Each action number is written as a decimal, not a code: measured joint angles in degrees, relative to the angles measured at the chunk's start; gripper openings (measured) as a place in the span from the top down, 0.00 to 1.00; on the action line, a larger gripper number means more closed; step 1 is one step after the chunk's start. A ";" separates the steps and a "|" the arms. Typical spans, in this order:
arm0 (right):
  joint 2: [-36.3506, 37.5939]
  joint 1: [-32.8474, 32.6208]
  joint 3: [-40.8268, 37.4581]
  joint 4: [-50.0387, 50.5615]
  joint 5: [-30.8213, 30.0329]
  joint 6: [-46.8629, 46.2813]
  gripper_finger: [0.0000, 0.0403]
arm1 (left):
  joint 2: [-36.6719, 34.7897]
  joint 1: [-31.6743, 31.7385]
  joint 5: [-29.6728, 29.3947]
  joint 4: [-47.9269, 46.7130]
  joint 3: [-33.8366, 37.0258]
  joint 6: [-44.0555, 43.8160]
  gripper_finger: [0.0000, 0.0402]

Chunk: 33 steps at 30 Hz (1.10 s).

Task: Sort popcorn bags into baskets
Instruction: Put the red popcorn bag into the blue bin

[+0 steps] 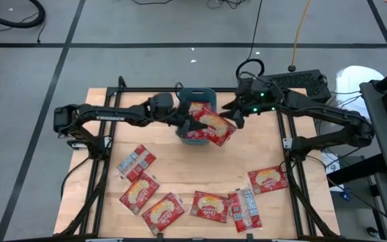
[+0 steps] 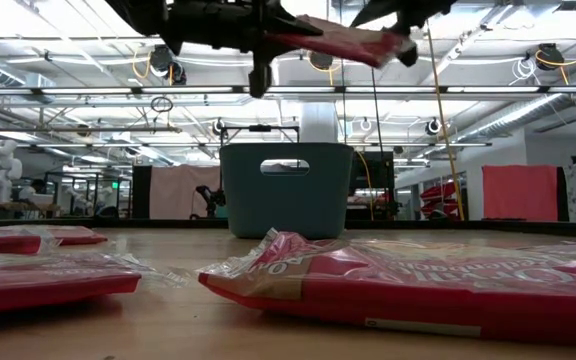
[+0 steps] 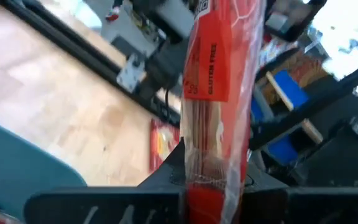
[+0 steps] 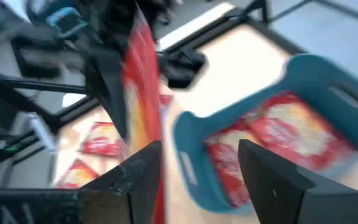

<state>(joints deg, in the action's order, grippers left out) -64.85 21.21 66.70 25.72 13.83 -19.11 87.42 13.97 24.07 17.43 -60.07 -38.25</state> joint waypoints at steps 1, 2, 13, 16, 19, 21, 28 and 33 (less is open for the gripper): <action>0.84 0.40 -0.03 0.59 -0.68 0.60 0.49 | -0.84 0.72 0.01 0.15 0.00 -0.47 0.93; 1.62 0.83 -0.04 0.66 -1.34 1.43 0.49 | -1.68 1.39 0.00 0.34 -0.03 -0.73 0.93; 7.95 2.08 -0.04 7.58 -7.13 4.94 0.49 | -10.18 6.69 -7.06 -15.19 -0.09 -0.01 0.92; 8.12 2.08 -0.09 8.13 -7.15 4.89 0.49 | -9.98 6.73 -12.00 -21.50 0.01 -4.30 0.93; 8.10 2.08 -0.09 8.08 -7.15 4.87 0.49 | -9.37 5.58 -17.21 -23.73 -0.02 -9.62 0.92; 7.96 2.08 -0.09 8.03 -7.13 4.87 0.49 | -8.50 3.99 -20.52 -24.68 -0.11 -12.33 0.89; 7.91 2.06 -0.11 8.01 -7.90 4.85 0.50 | -6.45 -0.39 -32.37 -25.49 -0.04 -17.22 0.90; 7.93 2.06 -0.13 8.02 -7.97 4.68 0.50 | -3.98 -2.42 -35.33 -25.08 -0.02 -22.35 0.93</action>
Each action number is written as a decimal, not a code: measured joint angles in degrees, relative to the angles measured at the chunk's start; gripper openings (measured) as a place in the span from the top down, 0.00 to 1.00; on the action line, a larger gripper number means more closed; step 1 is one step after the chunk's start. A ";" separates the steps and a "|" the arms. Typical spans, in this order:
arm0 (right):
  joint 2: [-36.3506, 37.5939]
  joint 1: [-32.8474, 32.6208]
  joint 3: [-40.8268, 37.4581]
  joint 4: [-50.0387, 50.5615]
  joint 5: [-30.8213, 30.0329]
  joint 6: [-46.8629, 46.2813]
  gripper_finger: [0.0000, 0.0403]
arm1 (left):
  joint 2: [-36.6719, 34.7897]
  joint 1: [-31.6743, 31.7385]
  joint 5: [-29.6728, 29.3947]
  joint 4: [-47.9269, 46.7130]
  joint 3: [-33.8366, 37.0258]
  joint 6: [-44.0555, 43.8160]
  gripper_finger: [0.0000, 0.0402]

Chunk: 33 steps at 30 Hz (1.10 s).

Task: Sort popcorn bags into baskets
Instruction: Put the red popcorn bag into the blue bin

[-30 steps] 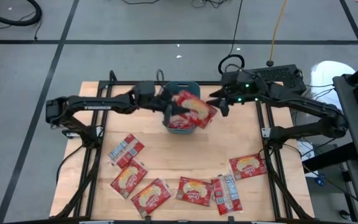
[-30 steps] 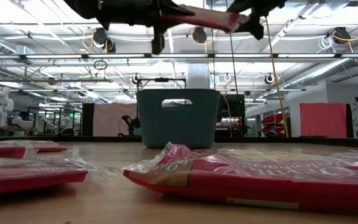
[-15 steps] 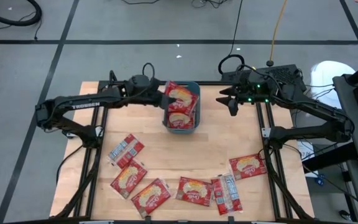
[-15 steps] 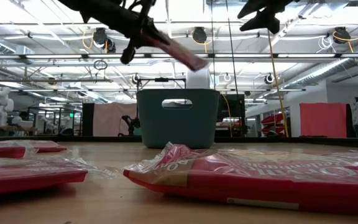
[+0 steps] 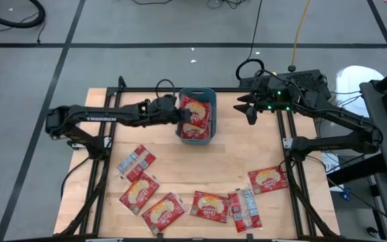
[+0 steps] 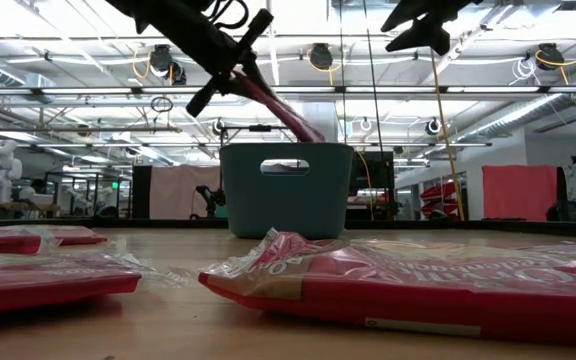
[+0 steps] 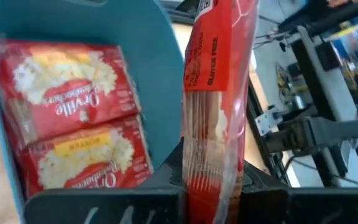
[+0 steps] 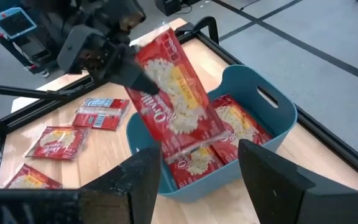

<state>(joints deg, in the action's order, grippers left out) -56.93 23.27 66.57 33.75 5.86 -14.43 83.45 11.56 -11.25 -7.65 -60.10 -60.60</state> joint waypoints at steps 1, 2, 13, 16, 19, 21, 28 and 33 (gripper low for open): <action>0.00 0.00 0.00 -0.01 -0.03 -0.38 0.50 | 0.49 -0.35 -0.89 -0.14 0.00 -1.19 0.93; 0.00 0.00 0.00 -0.01 -0.04 -0.94 0.50 | 1.06 -0.75 -1.96 0.01 0.00 -2.24 0.92; 0.00 0.00 -0.02 0.05 -0.03 -2.84 0.50 | 7.79 -2.88 -5.01 5.51 0.00 -8.12 0.85; 0.00 -0.09 -0.02 0.27 0.02 -2.87 0.50 | 9.33 -3.67 -4.53 7.17 0.00 -8.79 0.85; 0.00 -0.09 -0.04 0.51 0.05 -2.87 0.50 | 9.46 -4.09 -4.41 6.32 0.00 -7.74 0.85; 0.00 -0.09 -0.04 0.49 0.05 -2.81 0.50 | 9.34 -4.06 -4.67 5.98 -0.04 -7.15 0.85; -0.15 -0.11 -1.52 -0.45 -0.03 -1.25 0.50 | 9.37 -3.18 -3.54 4.91 -0.02 -8.02 0.85; -0.15 -0.11 -3.64 -1.85 0.58 -2.13 0.50 | 10.35 -3.24 -3.64 3.64 -0.02 -11.75 0.85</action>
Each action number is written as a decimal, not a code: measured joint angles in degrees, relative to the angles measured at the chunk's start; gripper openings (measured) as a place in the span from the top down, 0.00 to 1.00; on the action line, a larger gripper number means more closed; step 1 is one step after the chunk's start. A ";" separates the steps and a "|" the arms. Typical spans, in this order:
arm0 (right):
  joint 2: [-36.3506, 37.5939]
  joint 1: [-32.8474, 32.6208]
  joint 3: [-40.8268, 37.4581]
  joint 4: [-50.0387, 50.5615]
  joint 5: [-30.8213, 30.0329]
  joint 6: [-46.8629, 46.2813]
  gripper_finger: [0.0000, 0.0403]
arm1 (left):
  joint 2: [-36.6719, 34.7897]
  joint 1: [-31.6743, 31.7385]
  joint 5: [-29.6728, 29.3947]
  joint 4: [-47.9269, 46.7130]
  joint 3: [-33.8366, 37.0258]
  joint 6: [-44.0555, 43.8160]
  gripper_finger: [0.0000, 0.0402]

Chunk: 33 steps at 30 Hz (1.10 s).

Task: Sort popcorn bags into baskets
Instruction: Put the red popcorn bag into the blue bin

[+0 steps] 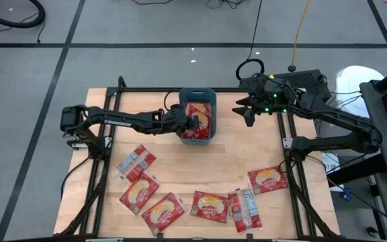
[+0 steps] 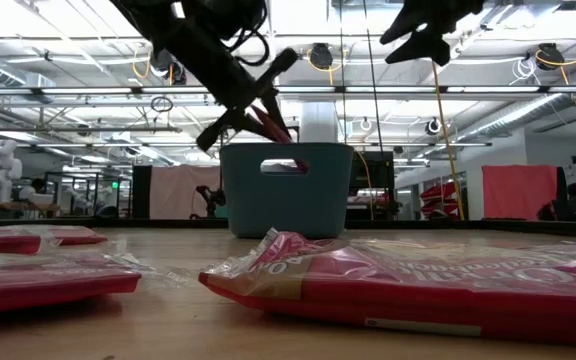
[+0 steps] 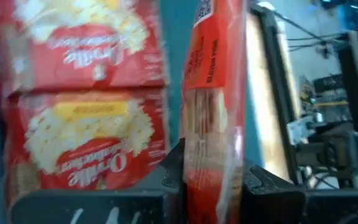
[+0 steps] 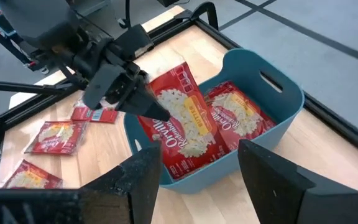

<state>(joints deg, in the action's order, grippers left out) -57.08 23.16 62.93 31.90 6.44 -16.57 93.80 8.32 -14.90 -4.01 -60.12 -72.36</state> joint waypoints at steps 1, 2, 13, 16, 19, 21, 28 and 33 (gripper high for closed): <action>0.00 -0.01 -0.12 0.04 0.64 -0.30 0.50 | 0.11 0.02 0.23 -0.49 0.02 -1.23 0.85; 0.00 0.00 -0.24 -0.09 1.11 -0.36 0.50 | 0.11 0.00 0.27 -0.60 0.04 -1.97 0.85; 0.00 0.00 -0.32 -0.40 1.12 2.11 0.50 | 2.15 -0.20 -0.10 -1.50 0.05 -3.63 0.85; 0.00 0.00 -0.32 -0.39 1.12 2.11 0.50 | 1.98 -0.22 -0.06 -1.24 0.00 -3.63 0.85; 0.00 0.00 -0.32 -0.39 1.11 2.10 0.50 | 2.04 -0.22 0.27 -2.15 0.00 -3.17 0.84; 0.00 0.00 -0.32 -0.39 1.11 2.09 0.50 | 2.04 -0.22 0.96 -2.08 0.00 -3.28 0.82; 0.00 0.00 -0.32 -0.39 1.11 1.69 0.50 | 2.01 -0.69 1.82 -4.49 0.00 -4.48 0.68; 0.00 0.00 -0.32 -0.39 1.11 0.76 0.50 | 2.01 -1.27 3.52 -4.77 0.00 -3.38 0.61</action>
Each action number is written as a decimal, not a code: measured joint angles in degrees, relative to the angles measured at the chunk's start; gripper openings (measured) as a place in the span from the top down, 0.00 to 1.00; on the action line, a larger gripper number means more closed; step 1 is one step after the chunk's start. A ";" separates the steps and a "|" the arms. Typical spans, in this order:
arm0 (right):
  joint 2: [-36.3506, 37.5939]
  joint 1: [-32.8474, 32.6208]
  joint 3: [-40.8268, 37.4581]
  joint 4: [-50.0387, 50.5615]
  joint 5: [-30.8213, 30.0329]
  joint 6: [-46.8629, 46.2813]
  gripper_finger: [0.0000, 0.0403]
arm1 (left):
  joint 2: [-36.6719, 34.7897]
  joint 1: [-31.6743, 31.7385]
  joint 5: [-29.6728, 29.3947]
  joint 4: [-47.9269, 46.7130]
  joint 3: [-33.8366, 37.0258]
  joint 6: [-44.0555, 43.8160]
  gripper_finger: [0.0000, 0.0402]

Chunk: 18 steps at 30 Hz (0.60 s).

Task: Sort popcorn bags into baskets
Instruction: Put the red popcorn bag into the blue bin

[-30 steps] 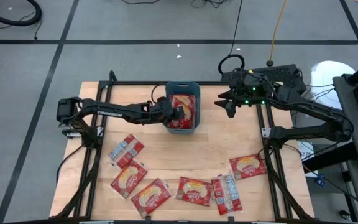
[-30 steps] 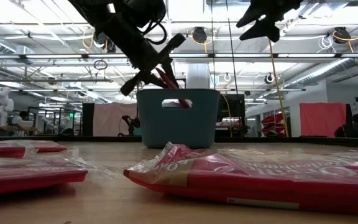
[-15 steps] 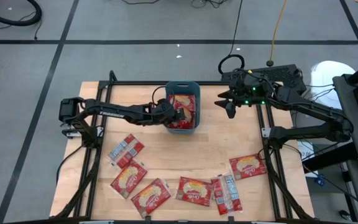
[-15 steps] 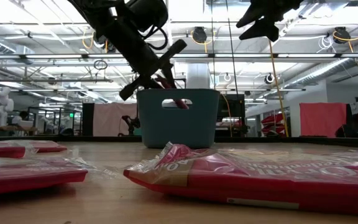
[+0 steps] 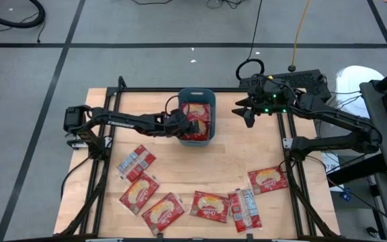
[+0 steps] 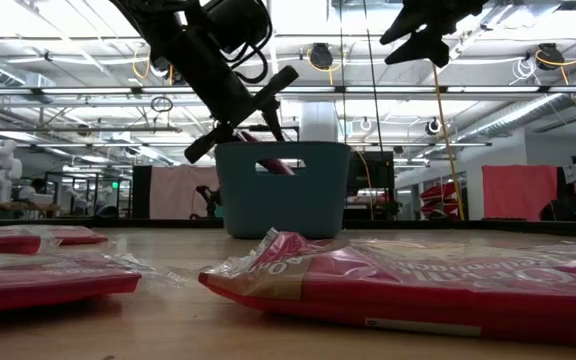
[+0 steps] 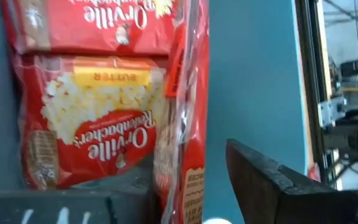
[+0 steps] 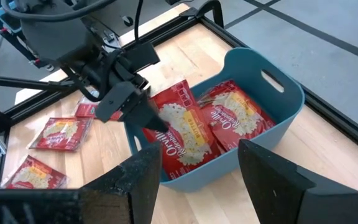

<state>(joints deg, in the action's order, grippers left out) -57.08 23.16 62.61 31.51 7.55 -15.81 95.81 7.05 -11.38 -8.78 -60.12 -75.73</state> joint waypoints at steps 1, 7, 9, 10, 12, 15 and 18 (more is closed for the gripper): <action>0.00 0.00 0.00 0.00 0.01 -0.09 0.50 | -0.06 -0.04 0.83 -0.12 0.00 0.00 0.61; 0.00 0.00 0.00 0.00 0.00 -1.71 0.50 | -1.65 -0.03 1.97 -1.20 0.00 1.35 0.62; 0.00 0.00 0.00 -0.01 0.01 -1.70 0.50 | -2.22 0.19 1.96 -1.33 0.04 2.60 0.66; 0.00 0.00 0.00 -0.02 -0.01 -1.66 0.50 | -2.29 0.34 2.06 -0.82 -0.07 2.84 0.70; 0.00 0.00 0.00 -0.02 -0.01 -1.58 0.50 | -2.27 0.70 2.60 -1.26 -0.06 3.86 0.79; 0.00 0.00 0.00 -0.09 -0.02 -1.56 0.50 | -2.16 1.09 3.84 -0.80 0.02 4.13 0.93; 0.00 0.00 0.00 -0.25 -0.02 -1.54 0.50 | -2.16 1.26 3.81 0.22 0.02 3.58 0.95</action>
<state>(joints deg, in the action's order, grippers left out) -57.08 23.16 62.61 31.26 7.53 -17.34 93.65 8.31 -7.57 -8.56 -60.10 -72.15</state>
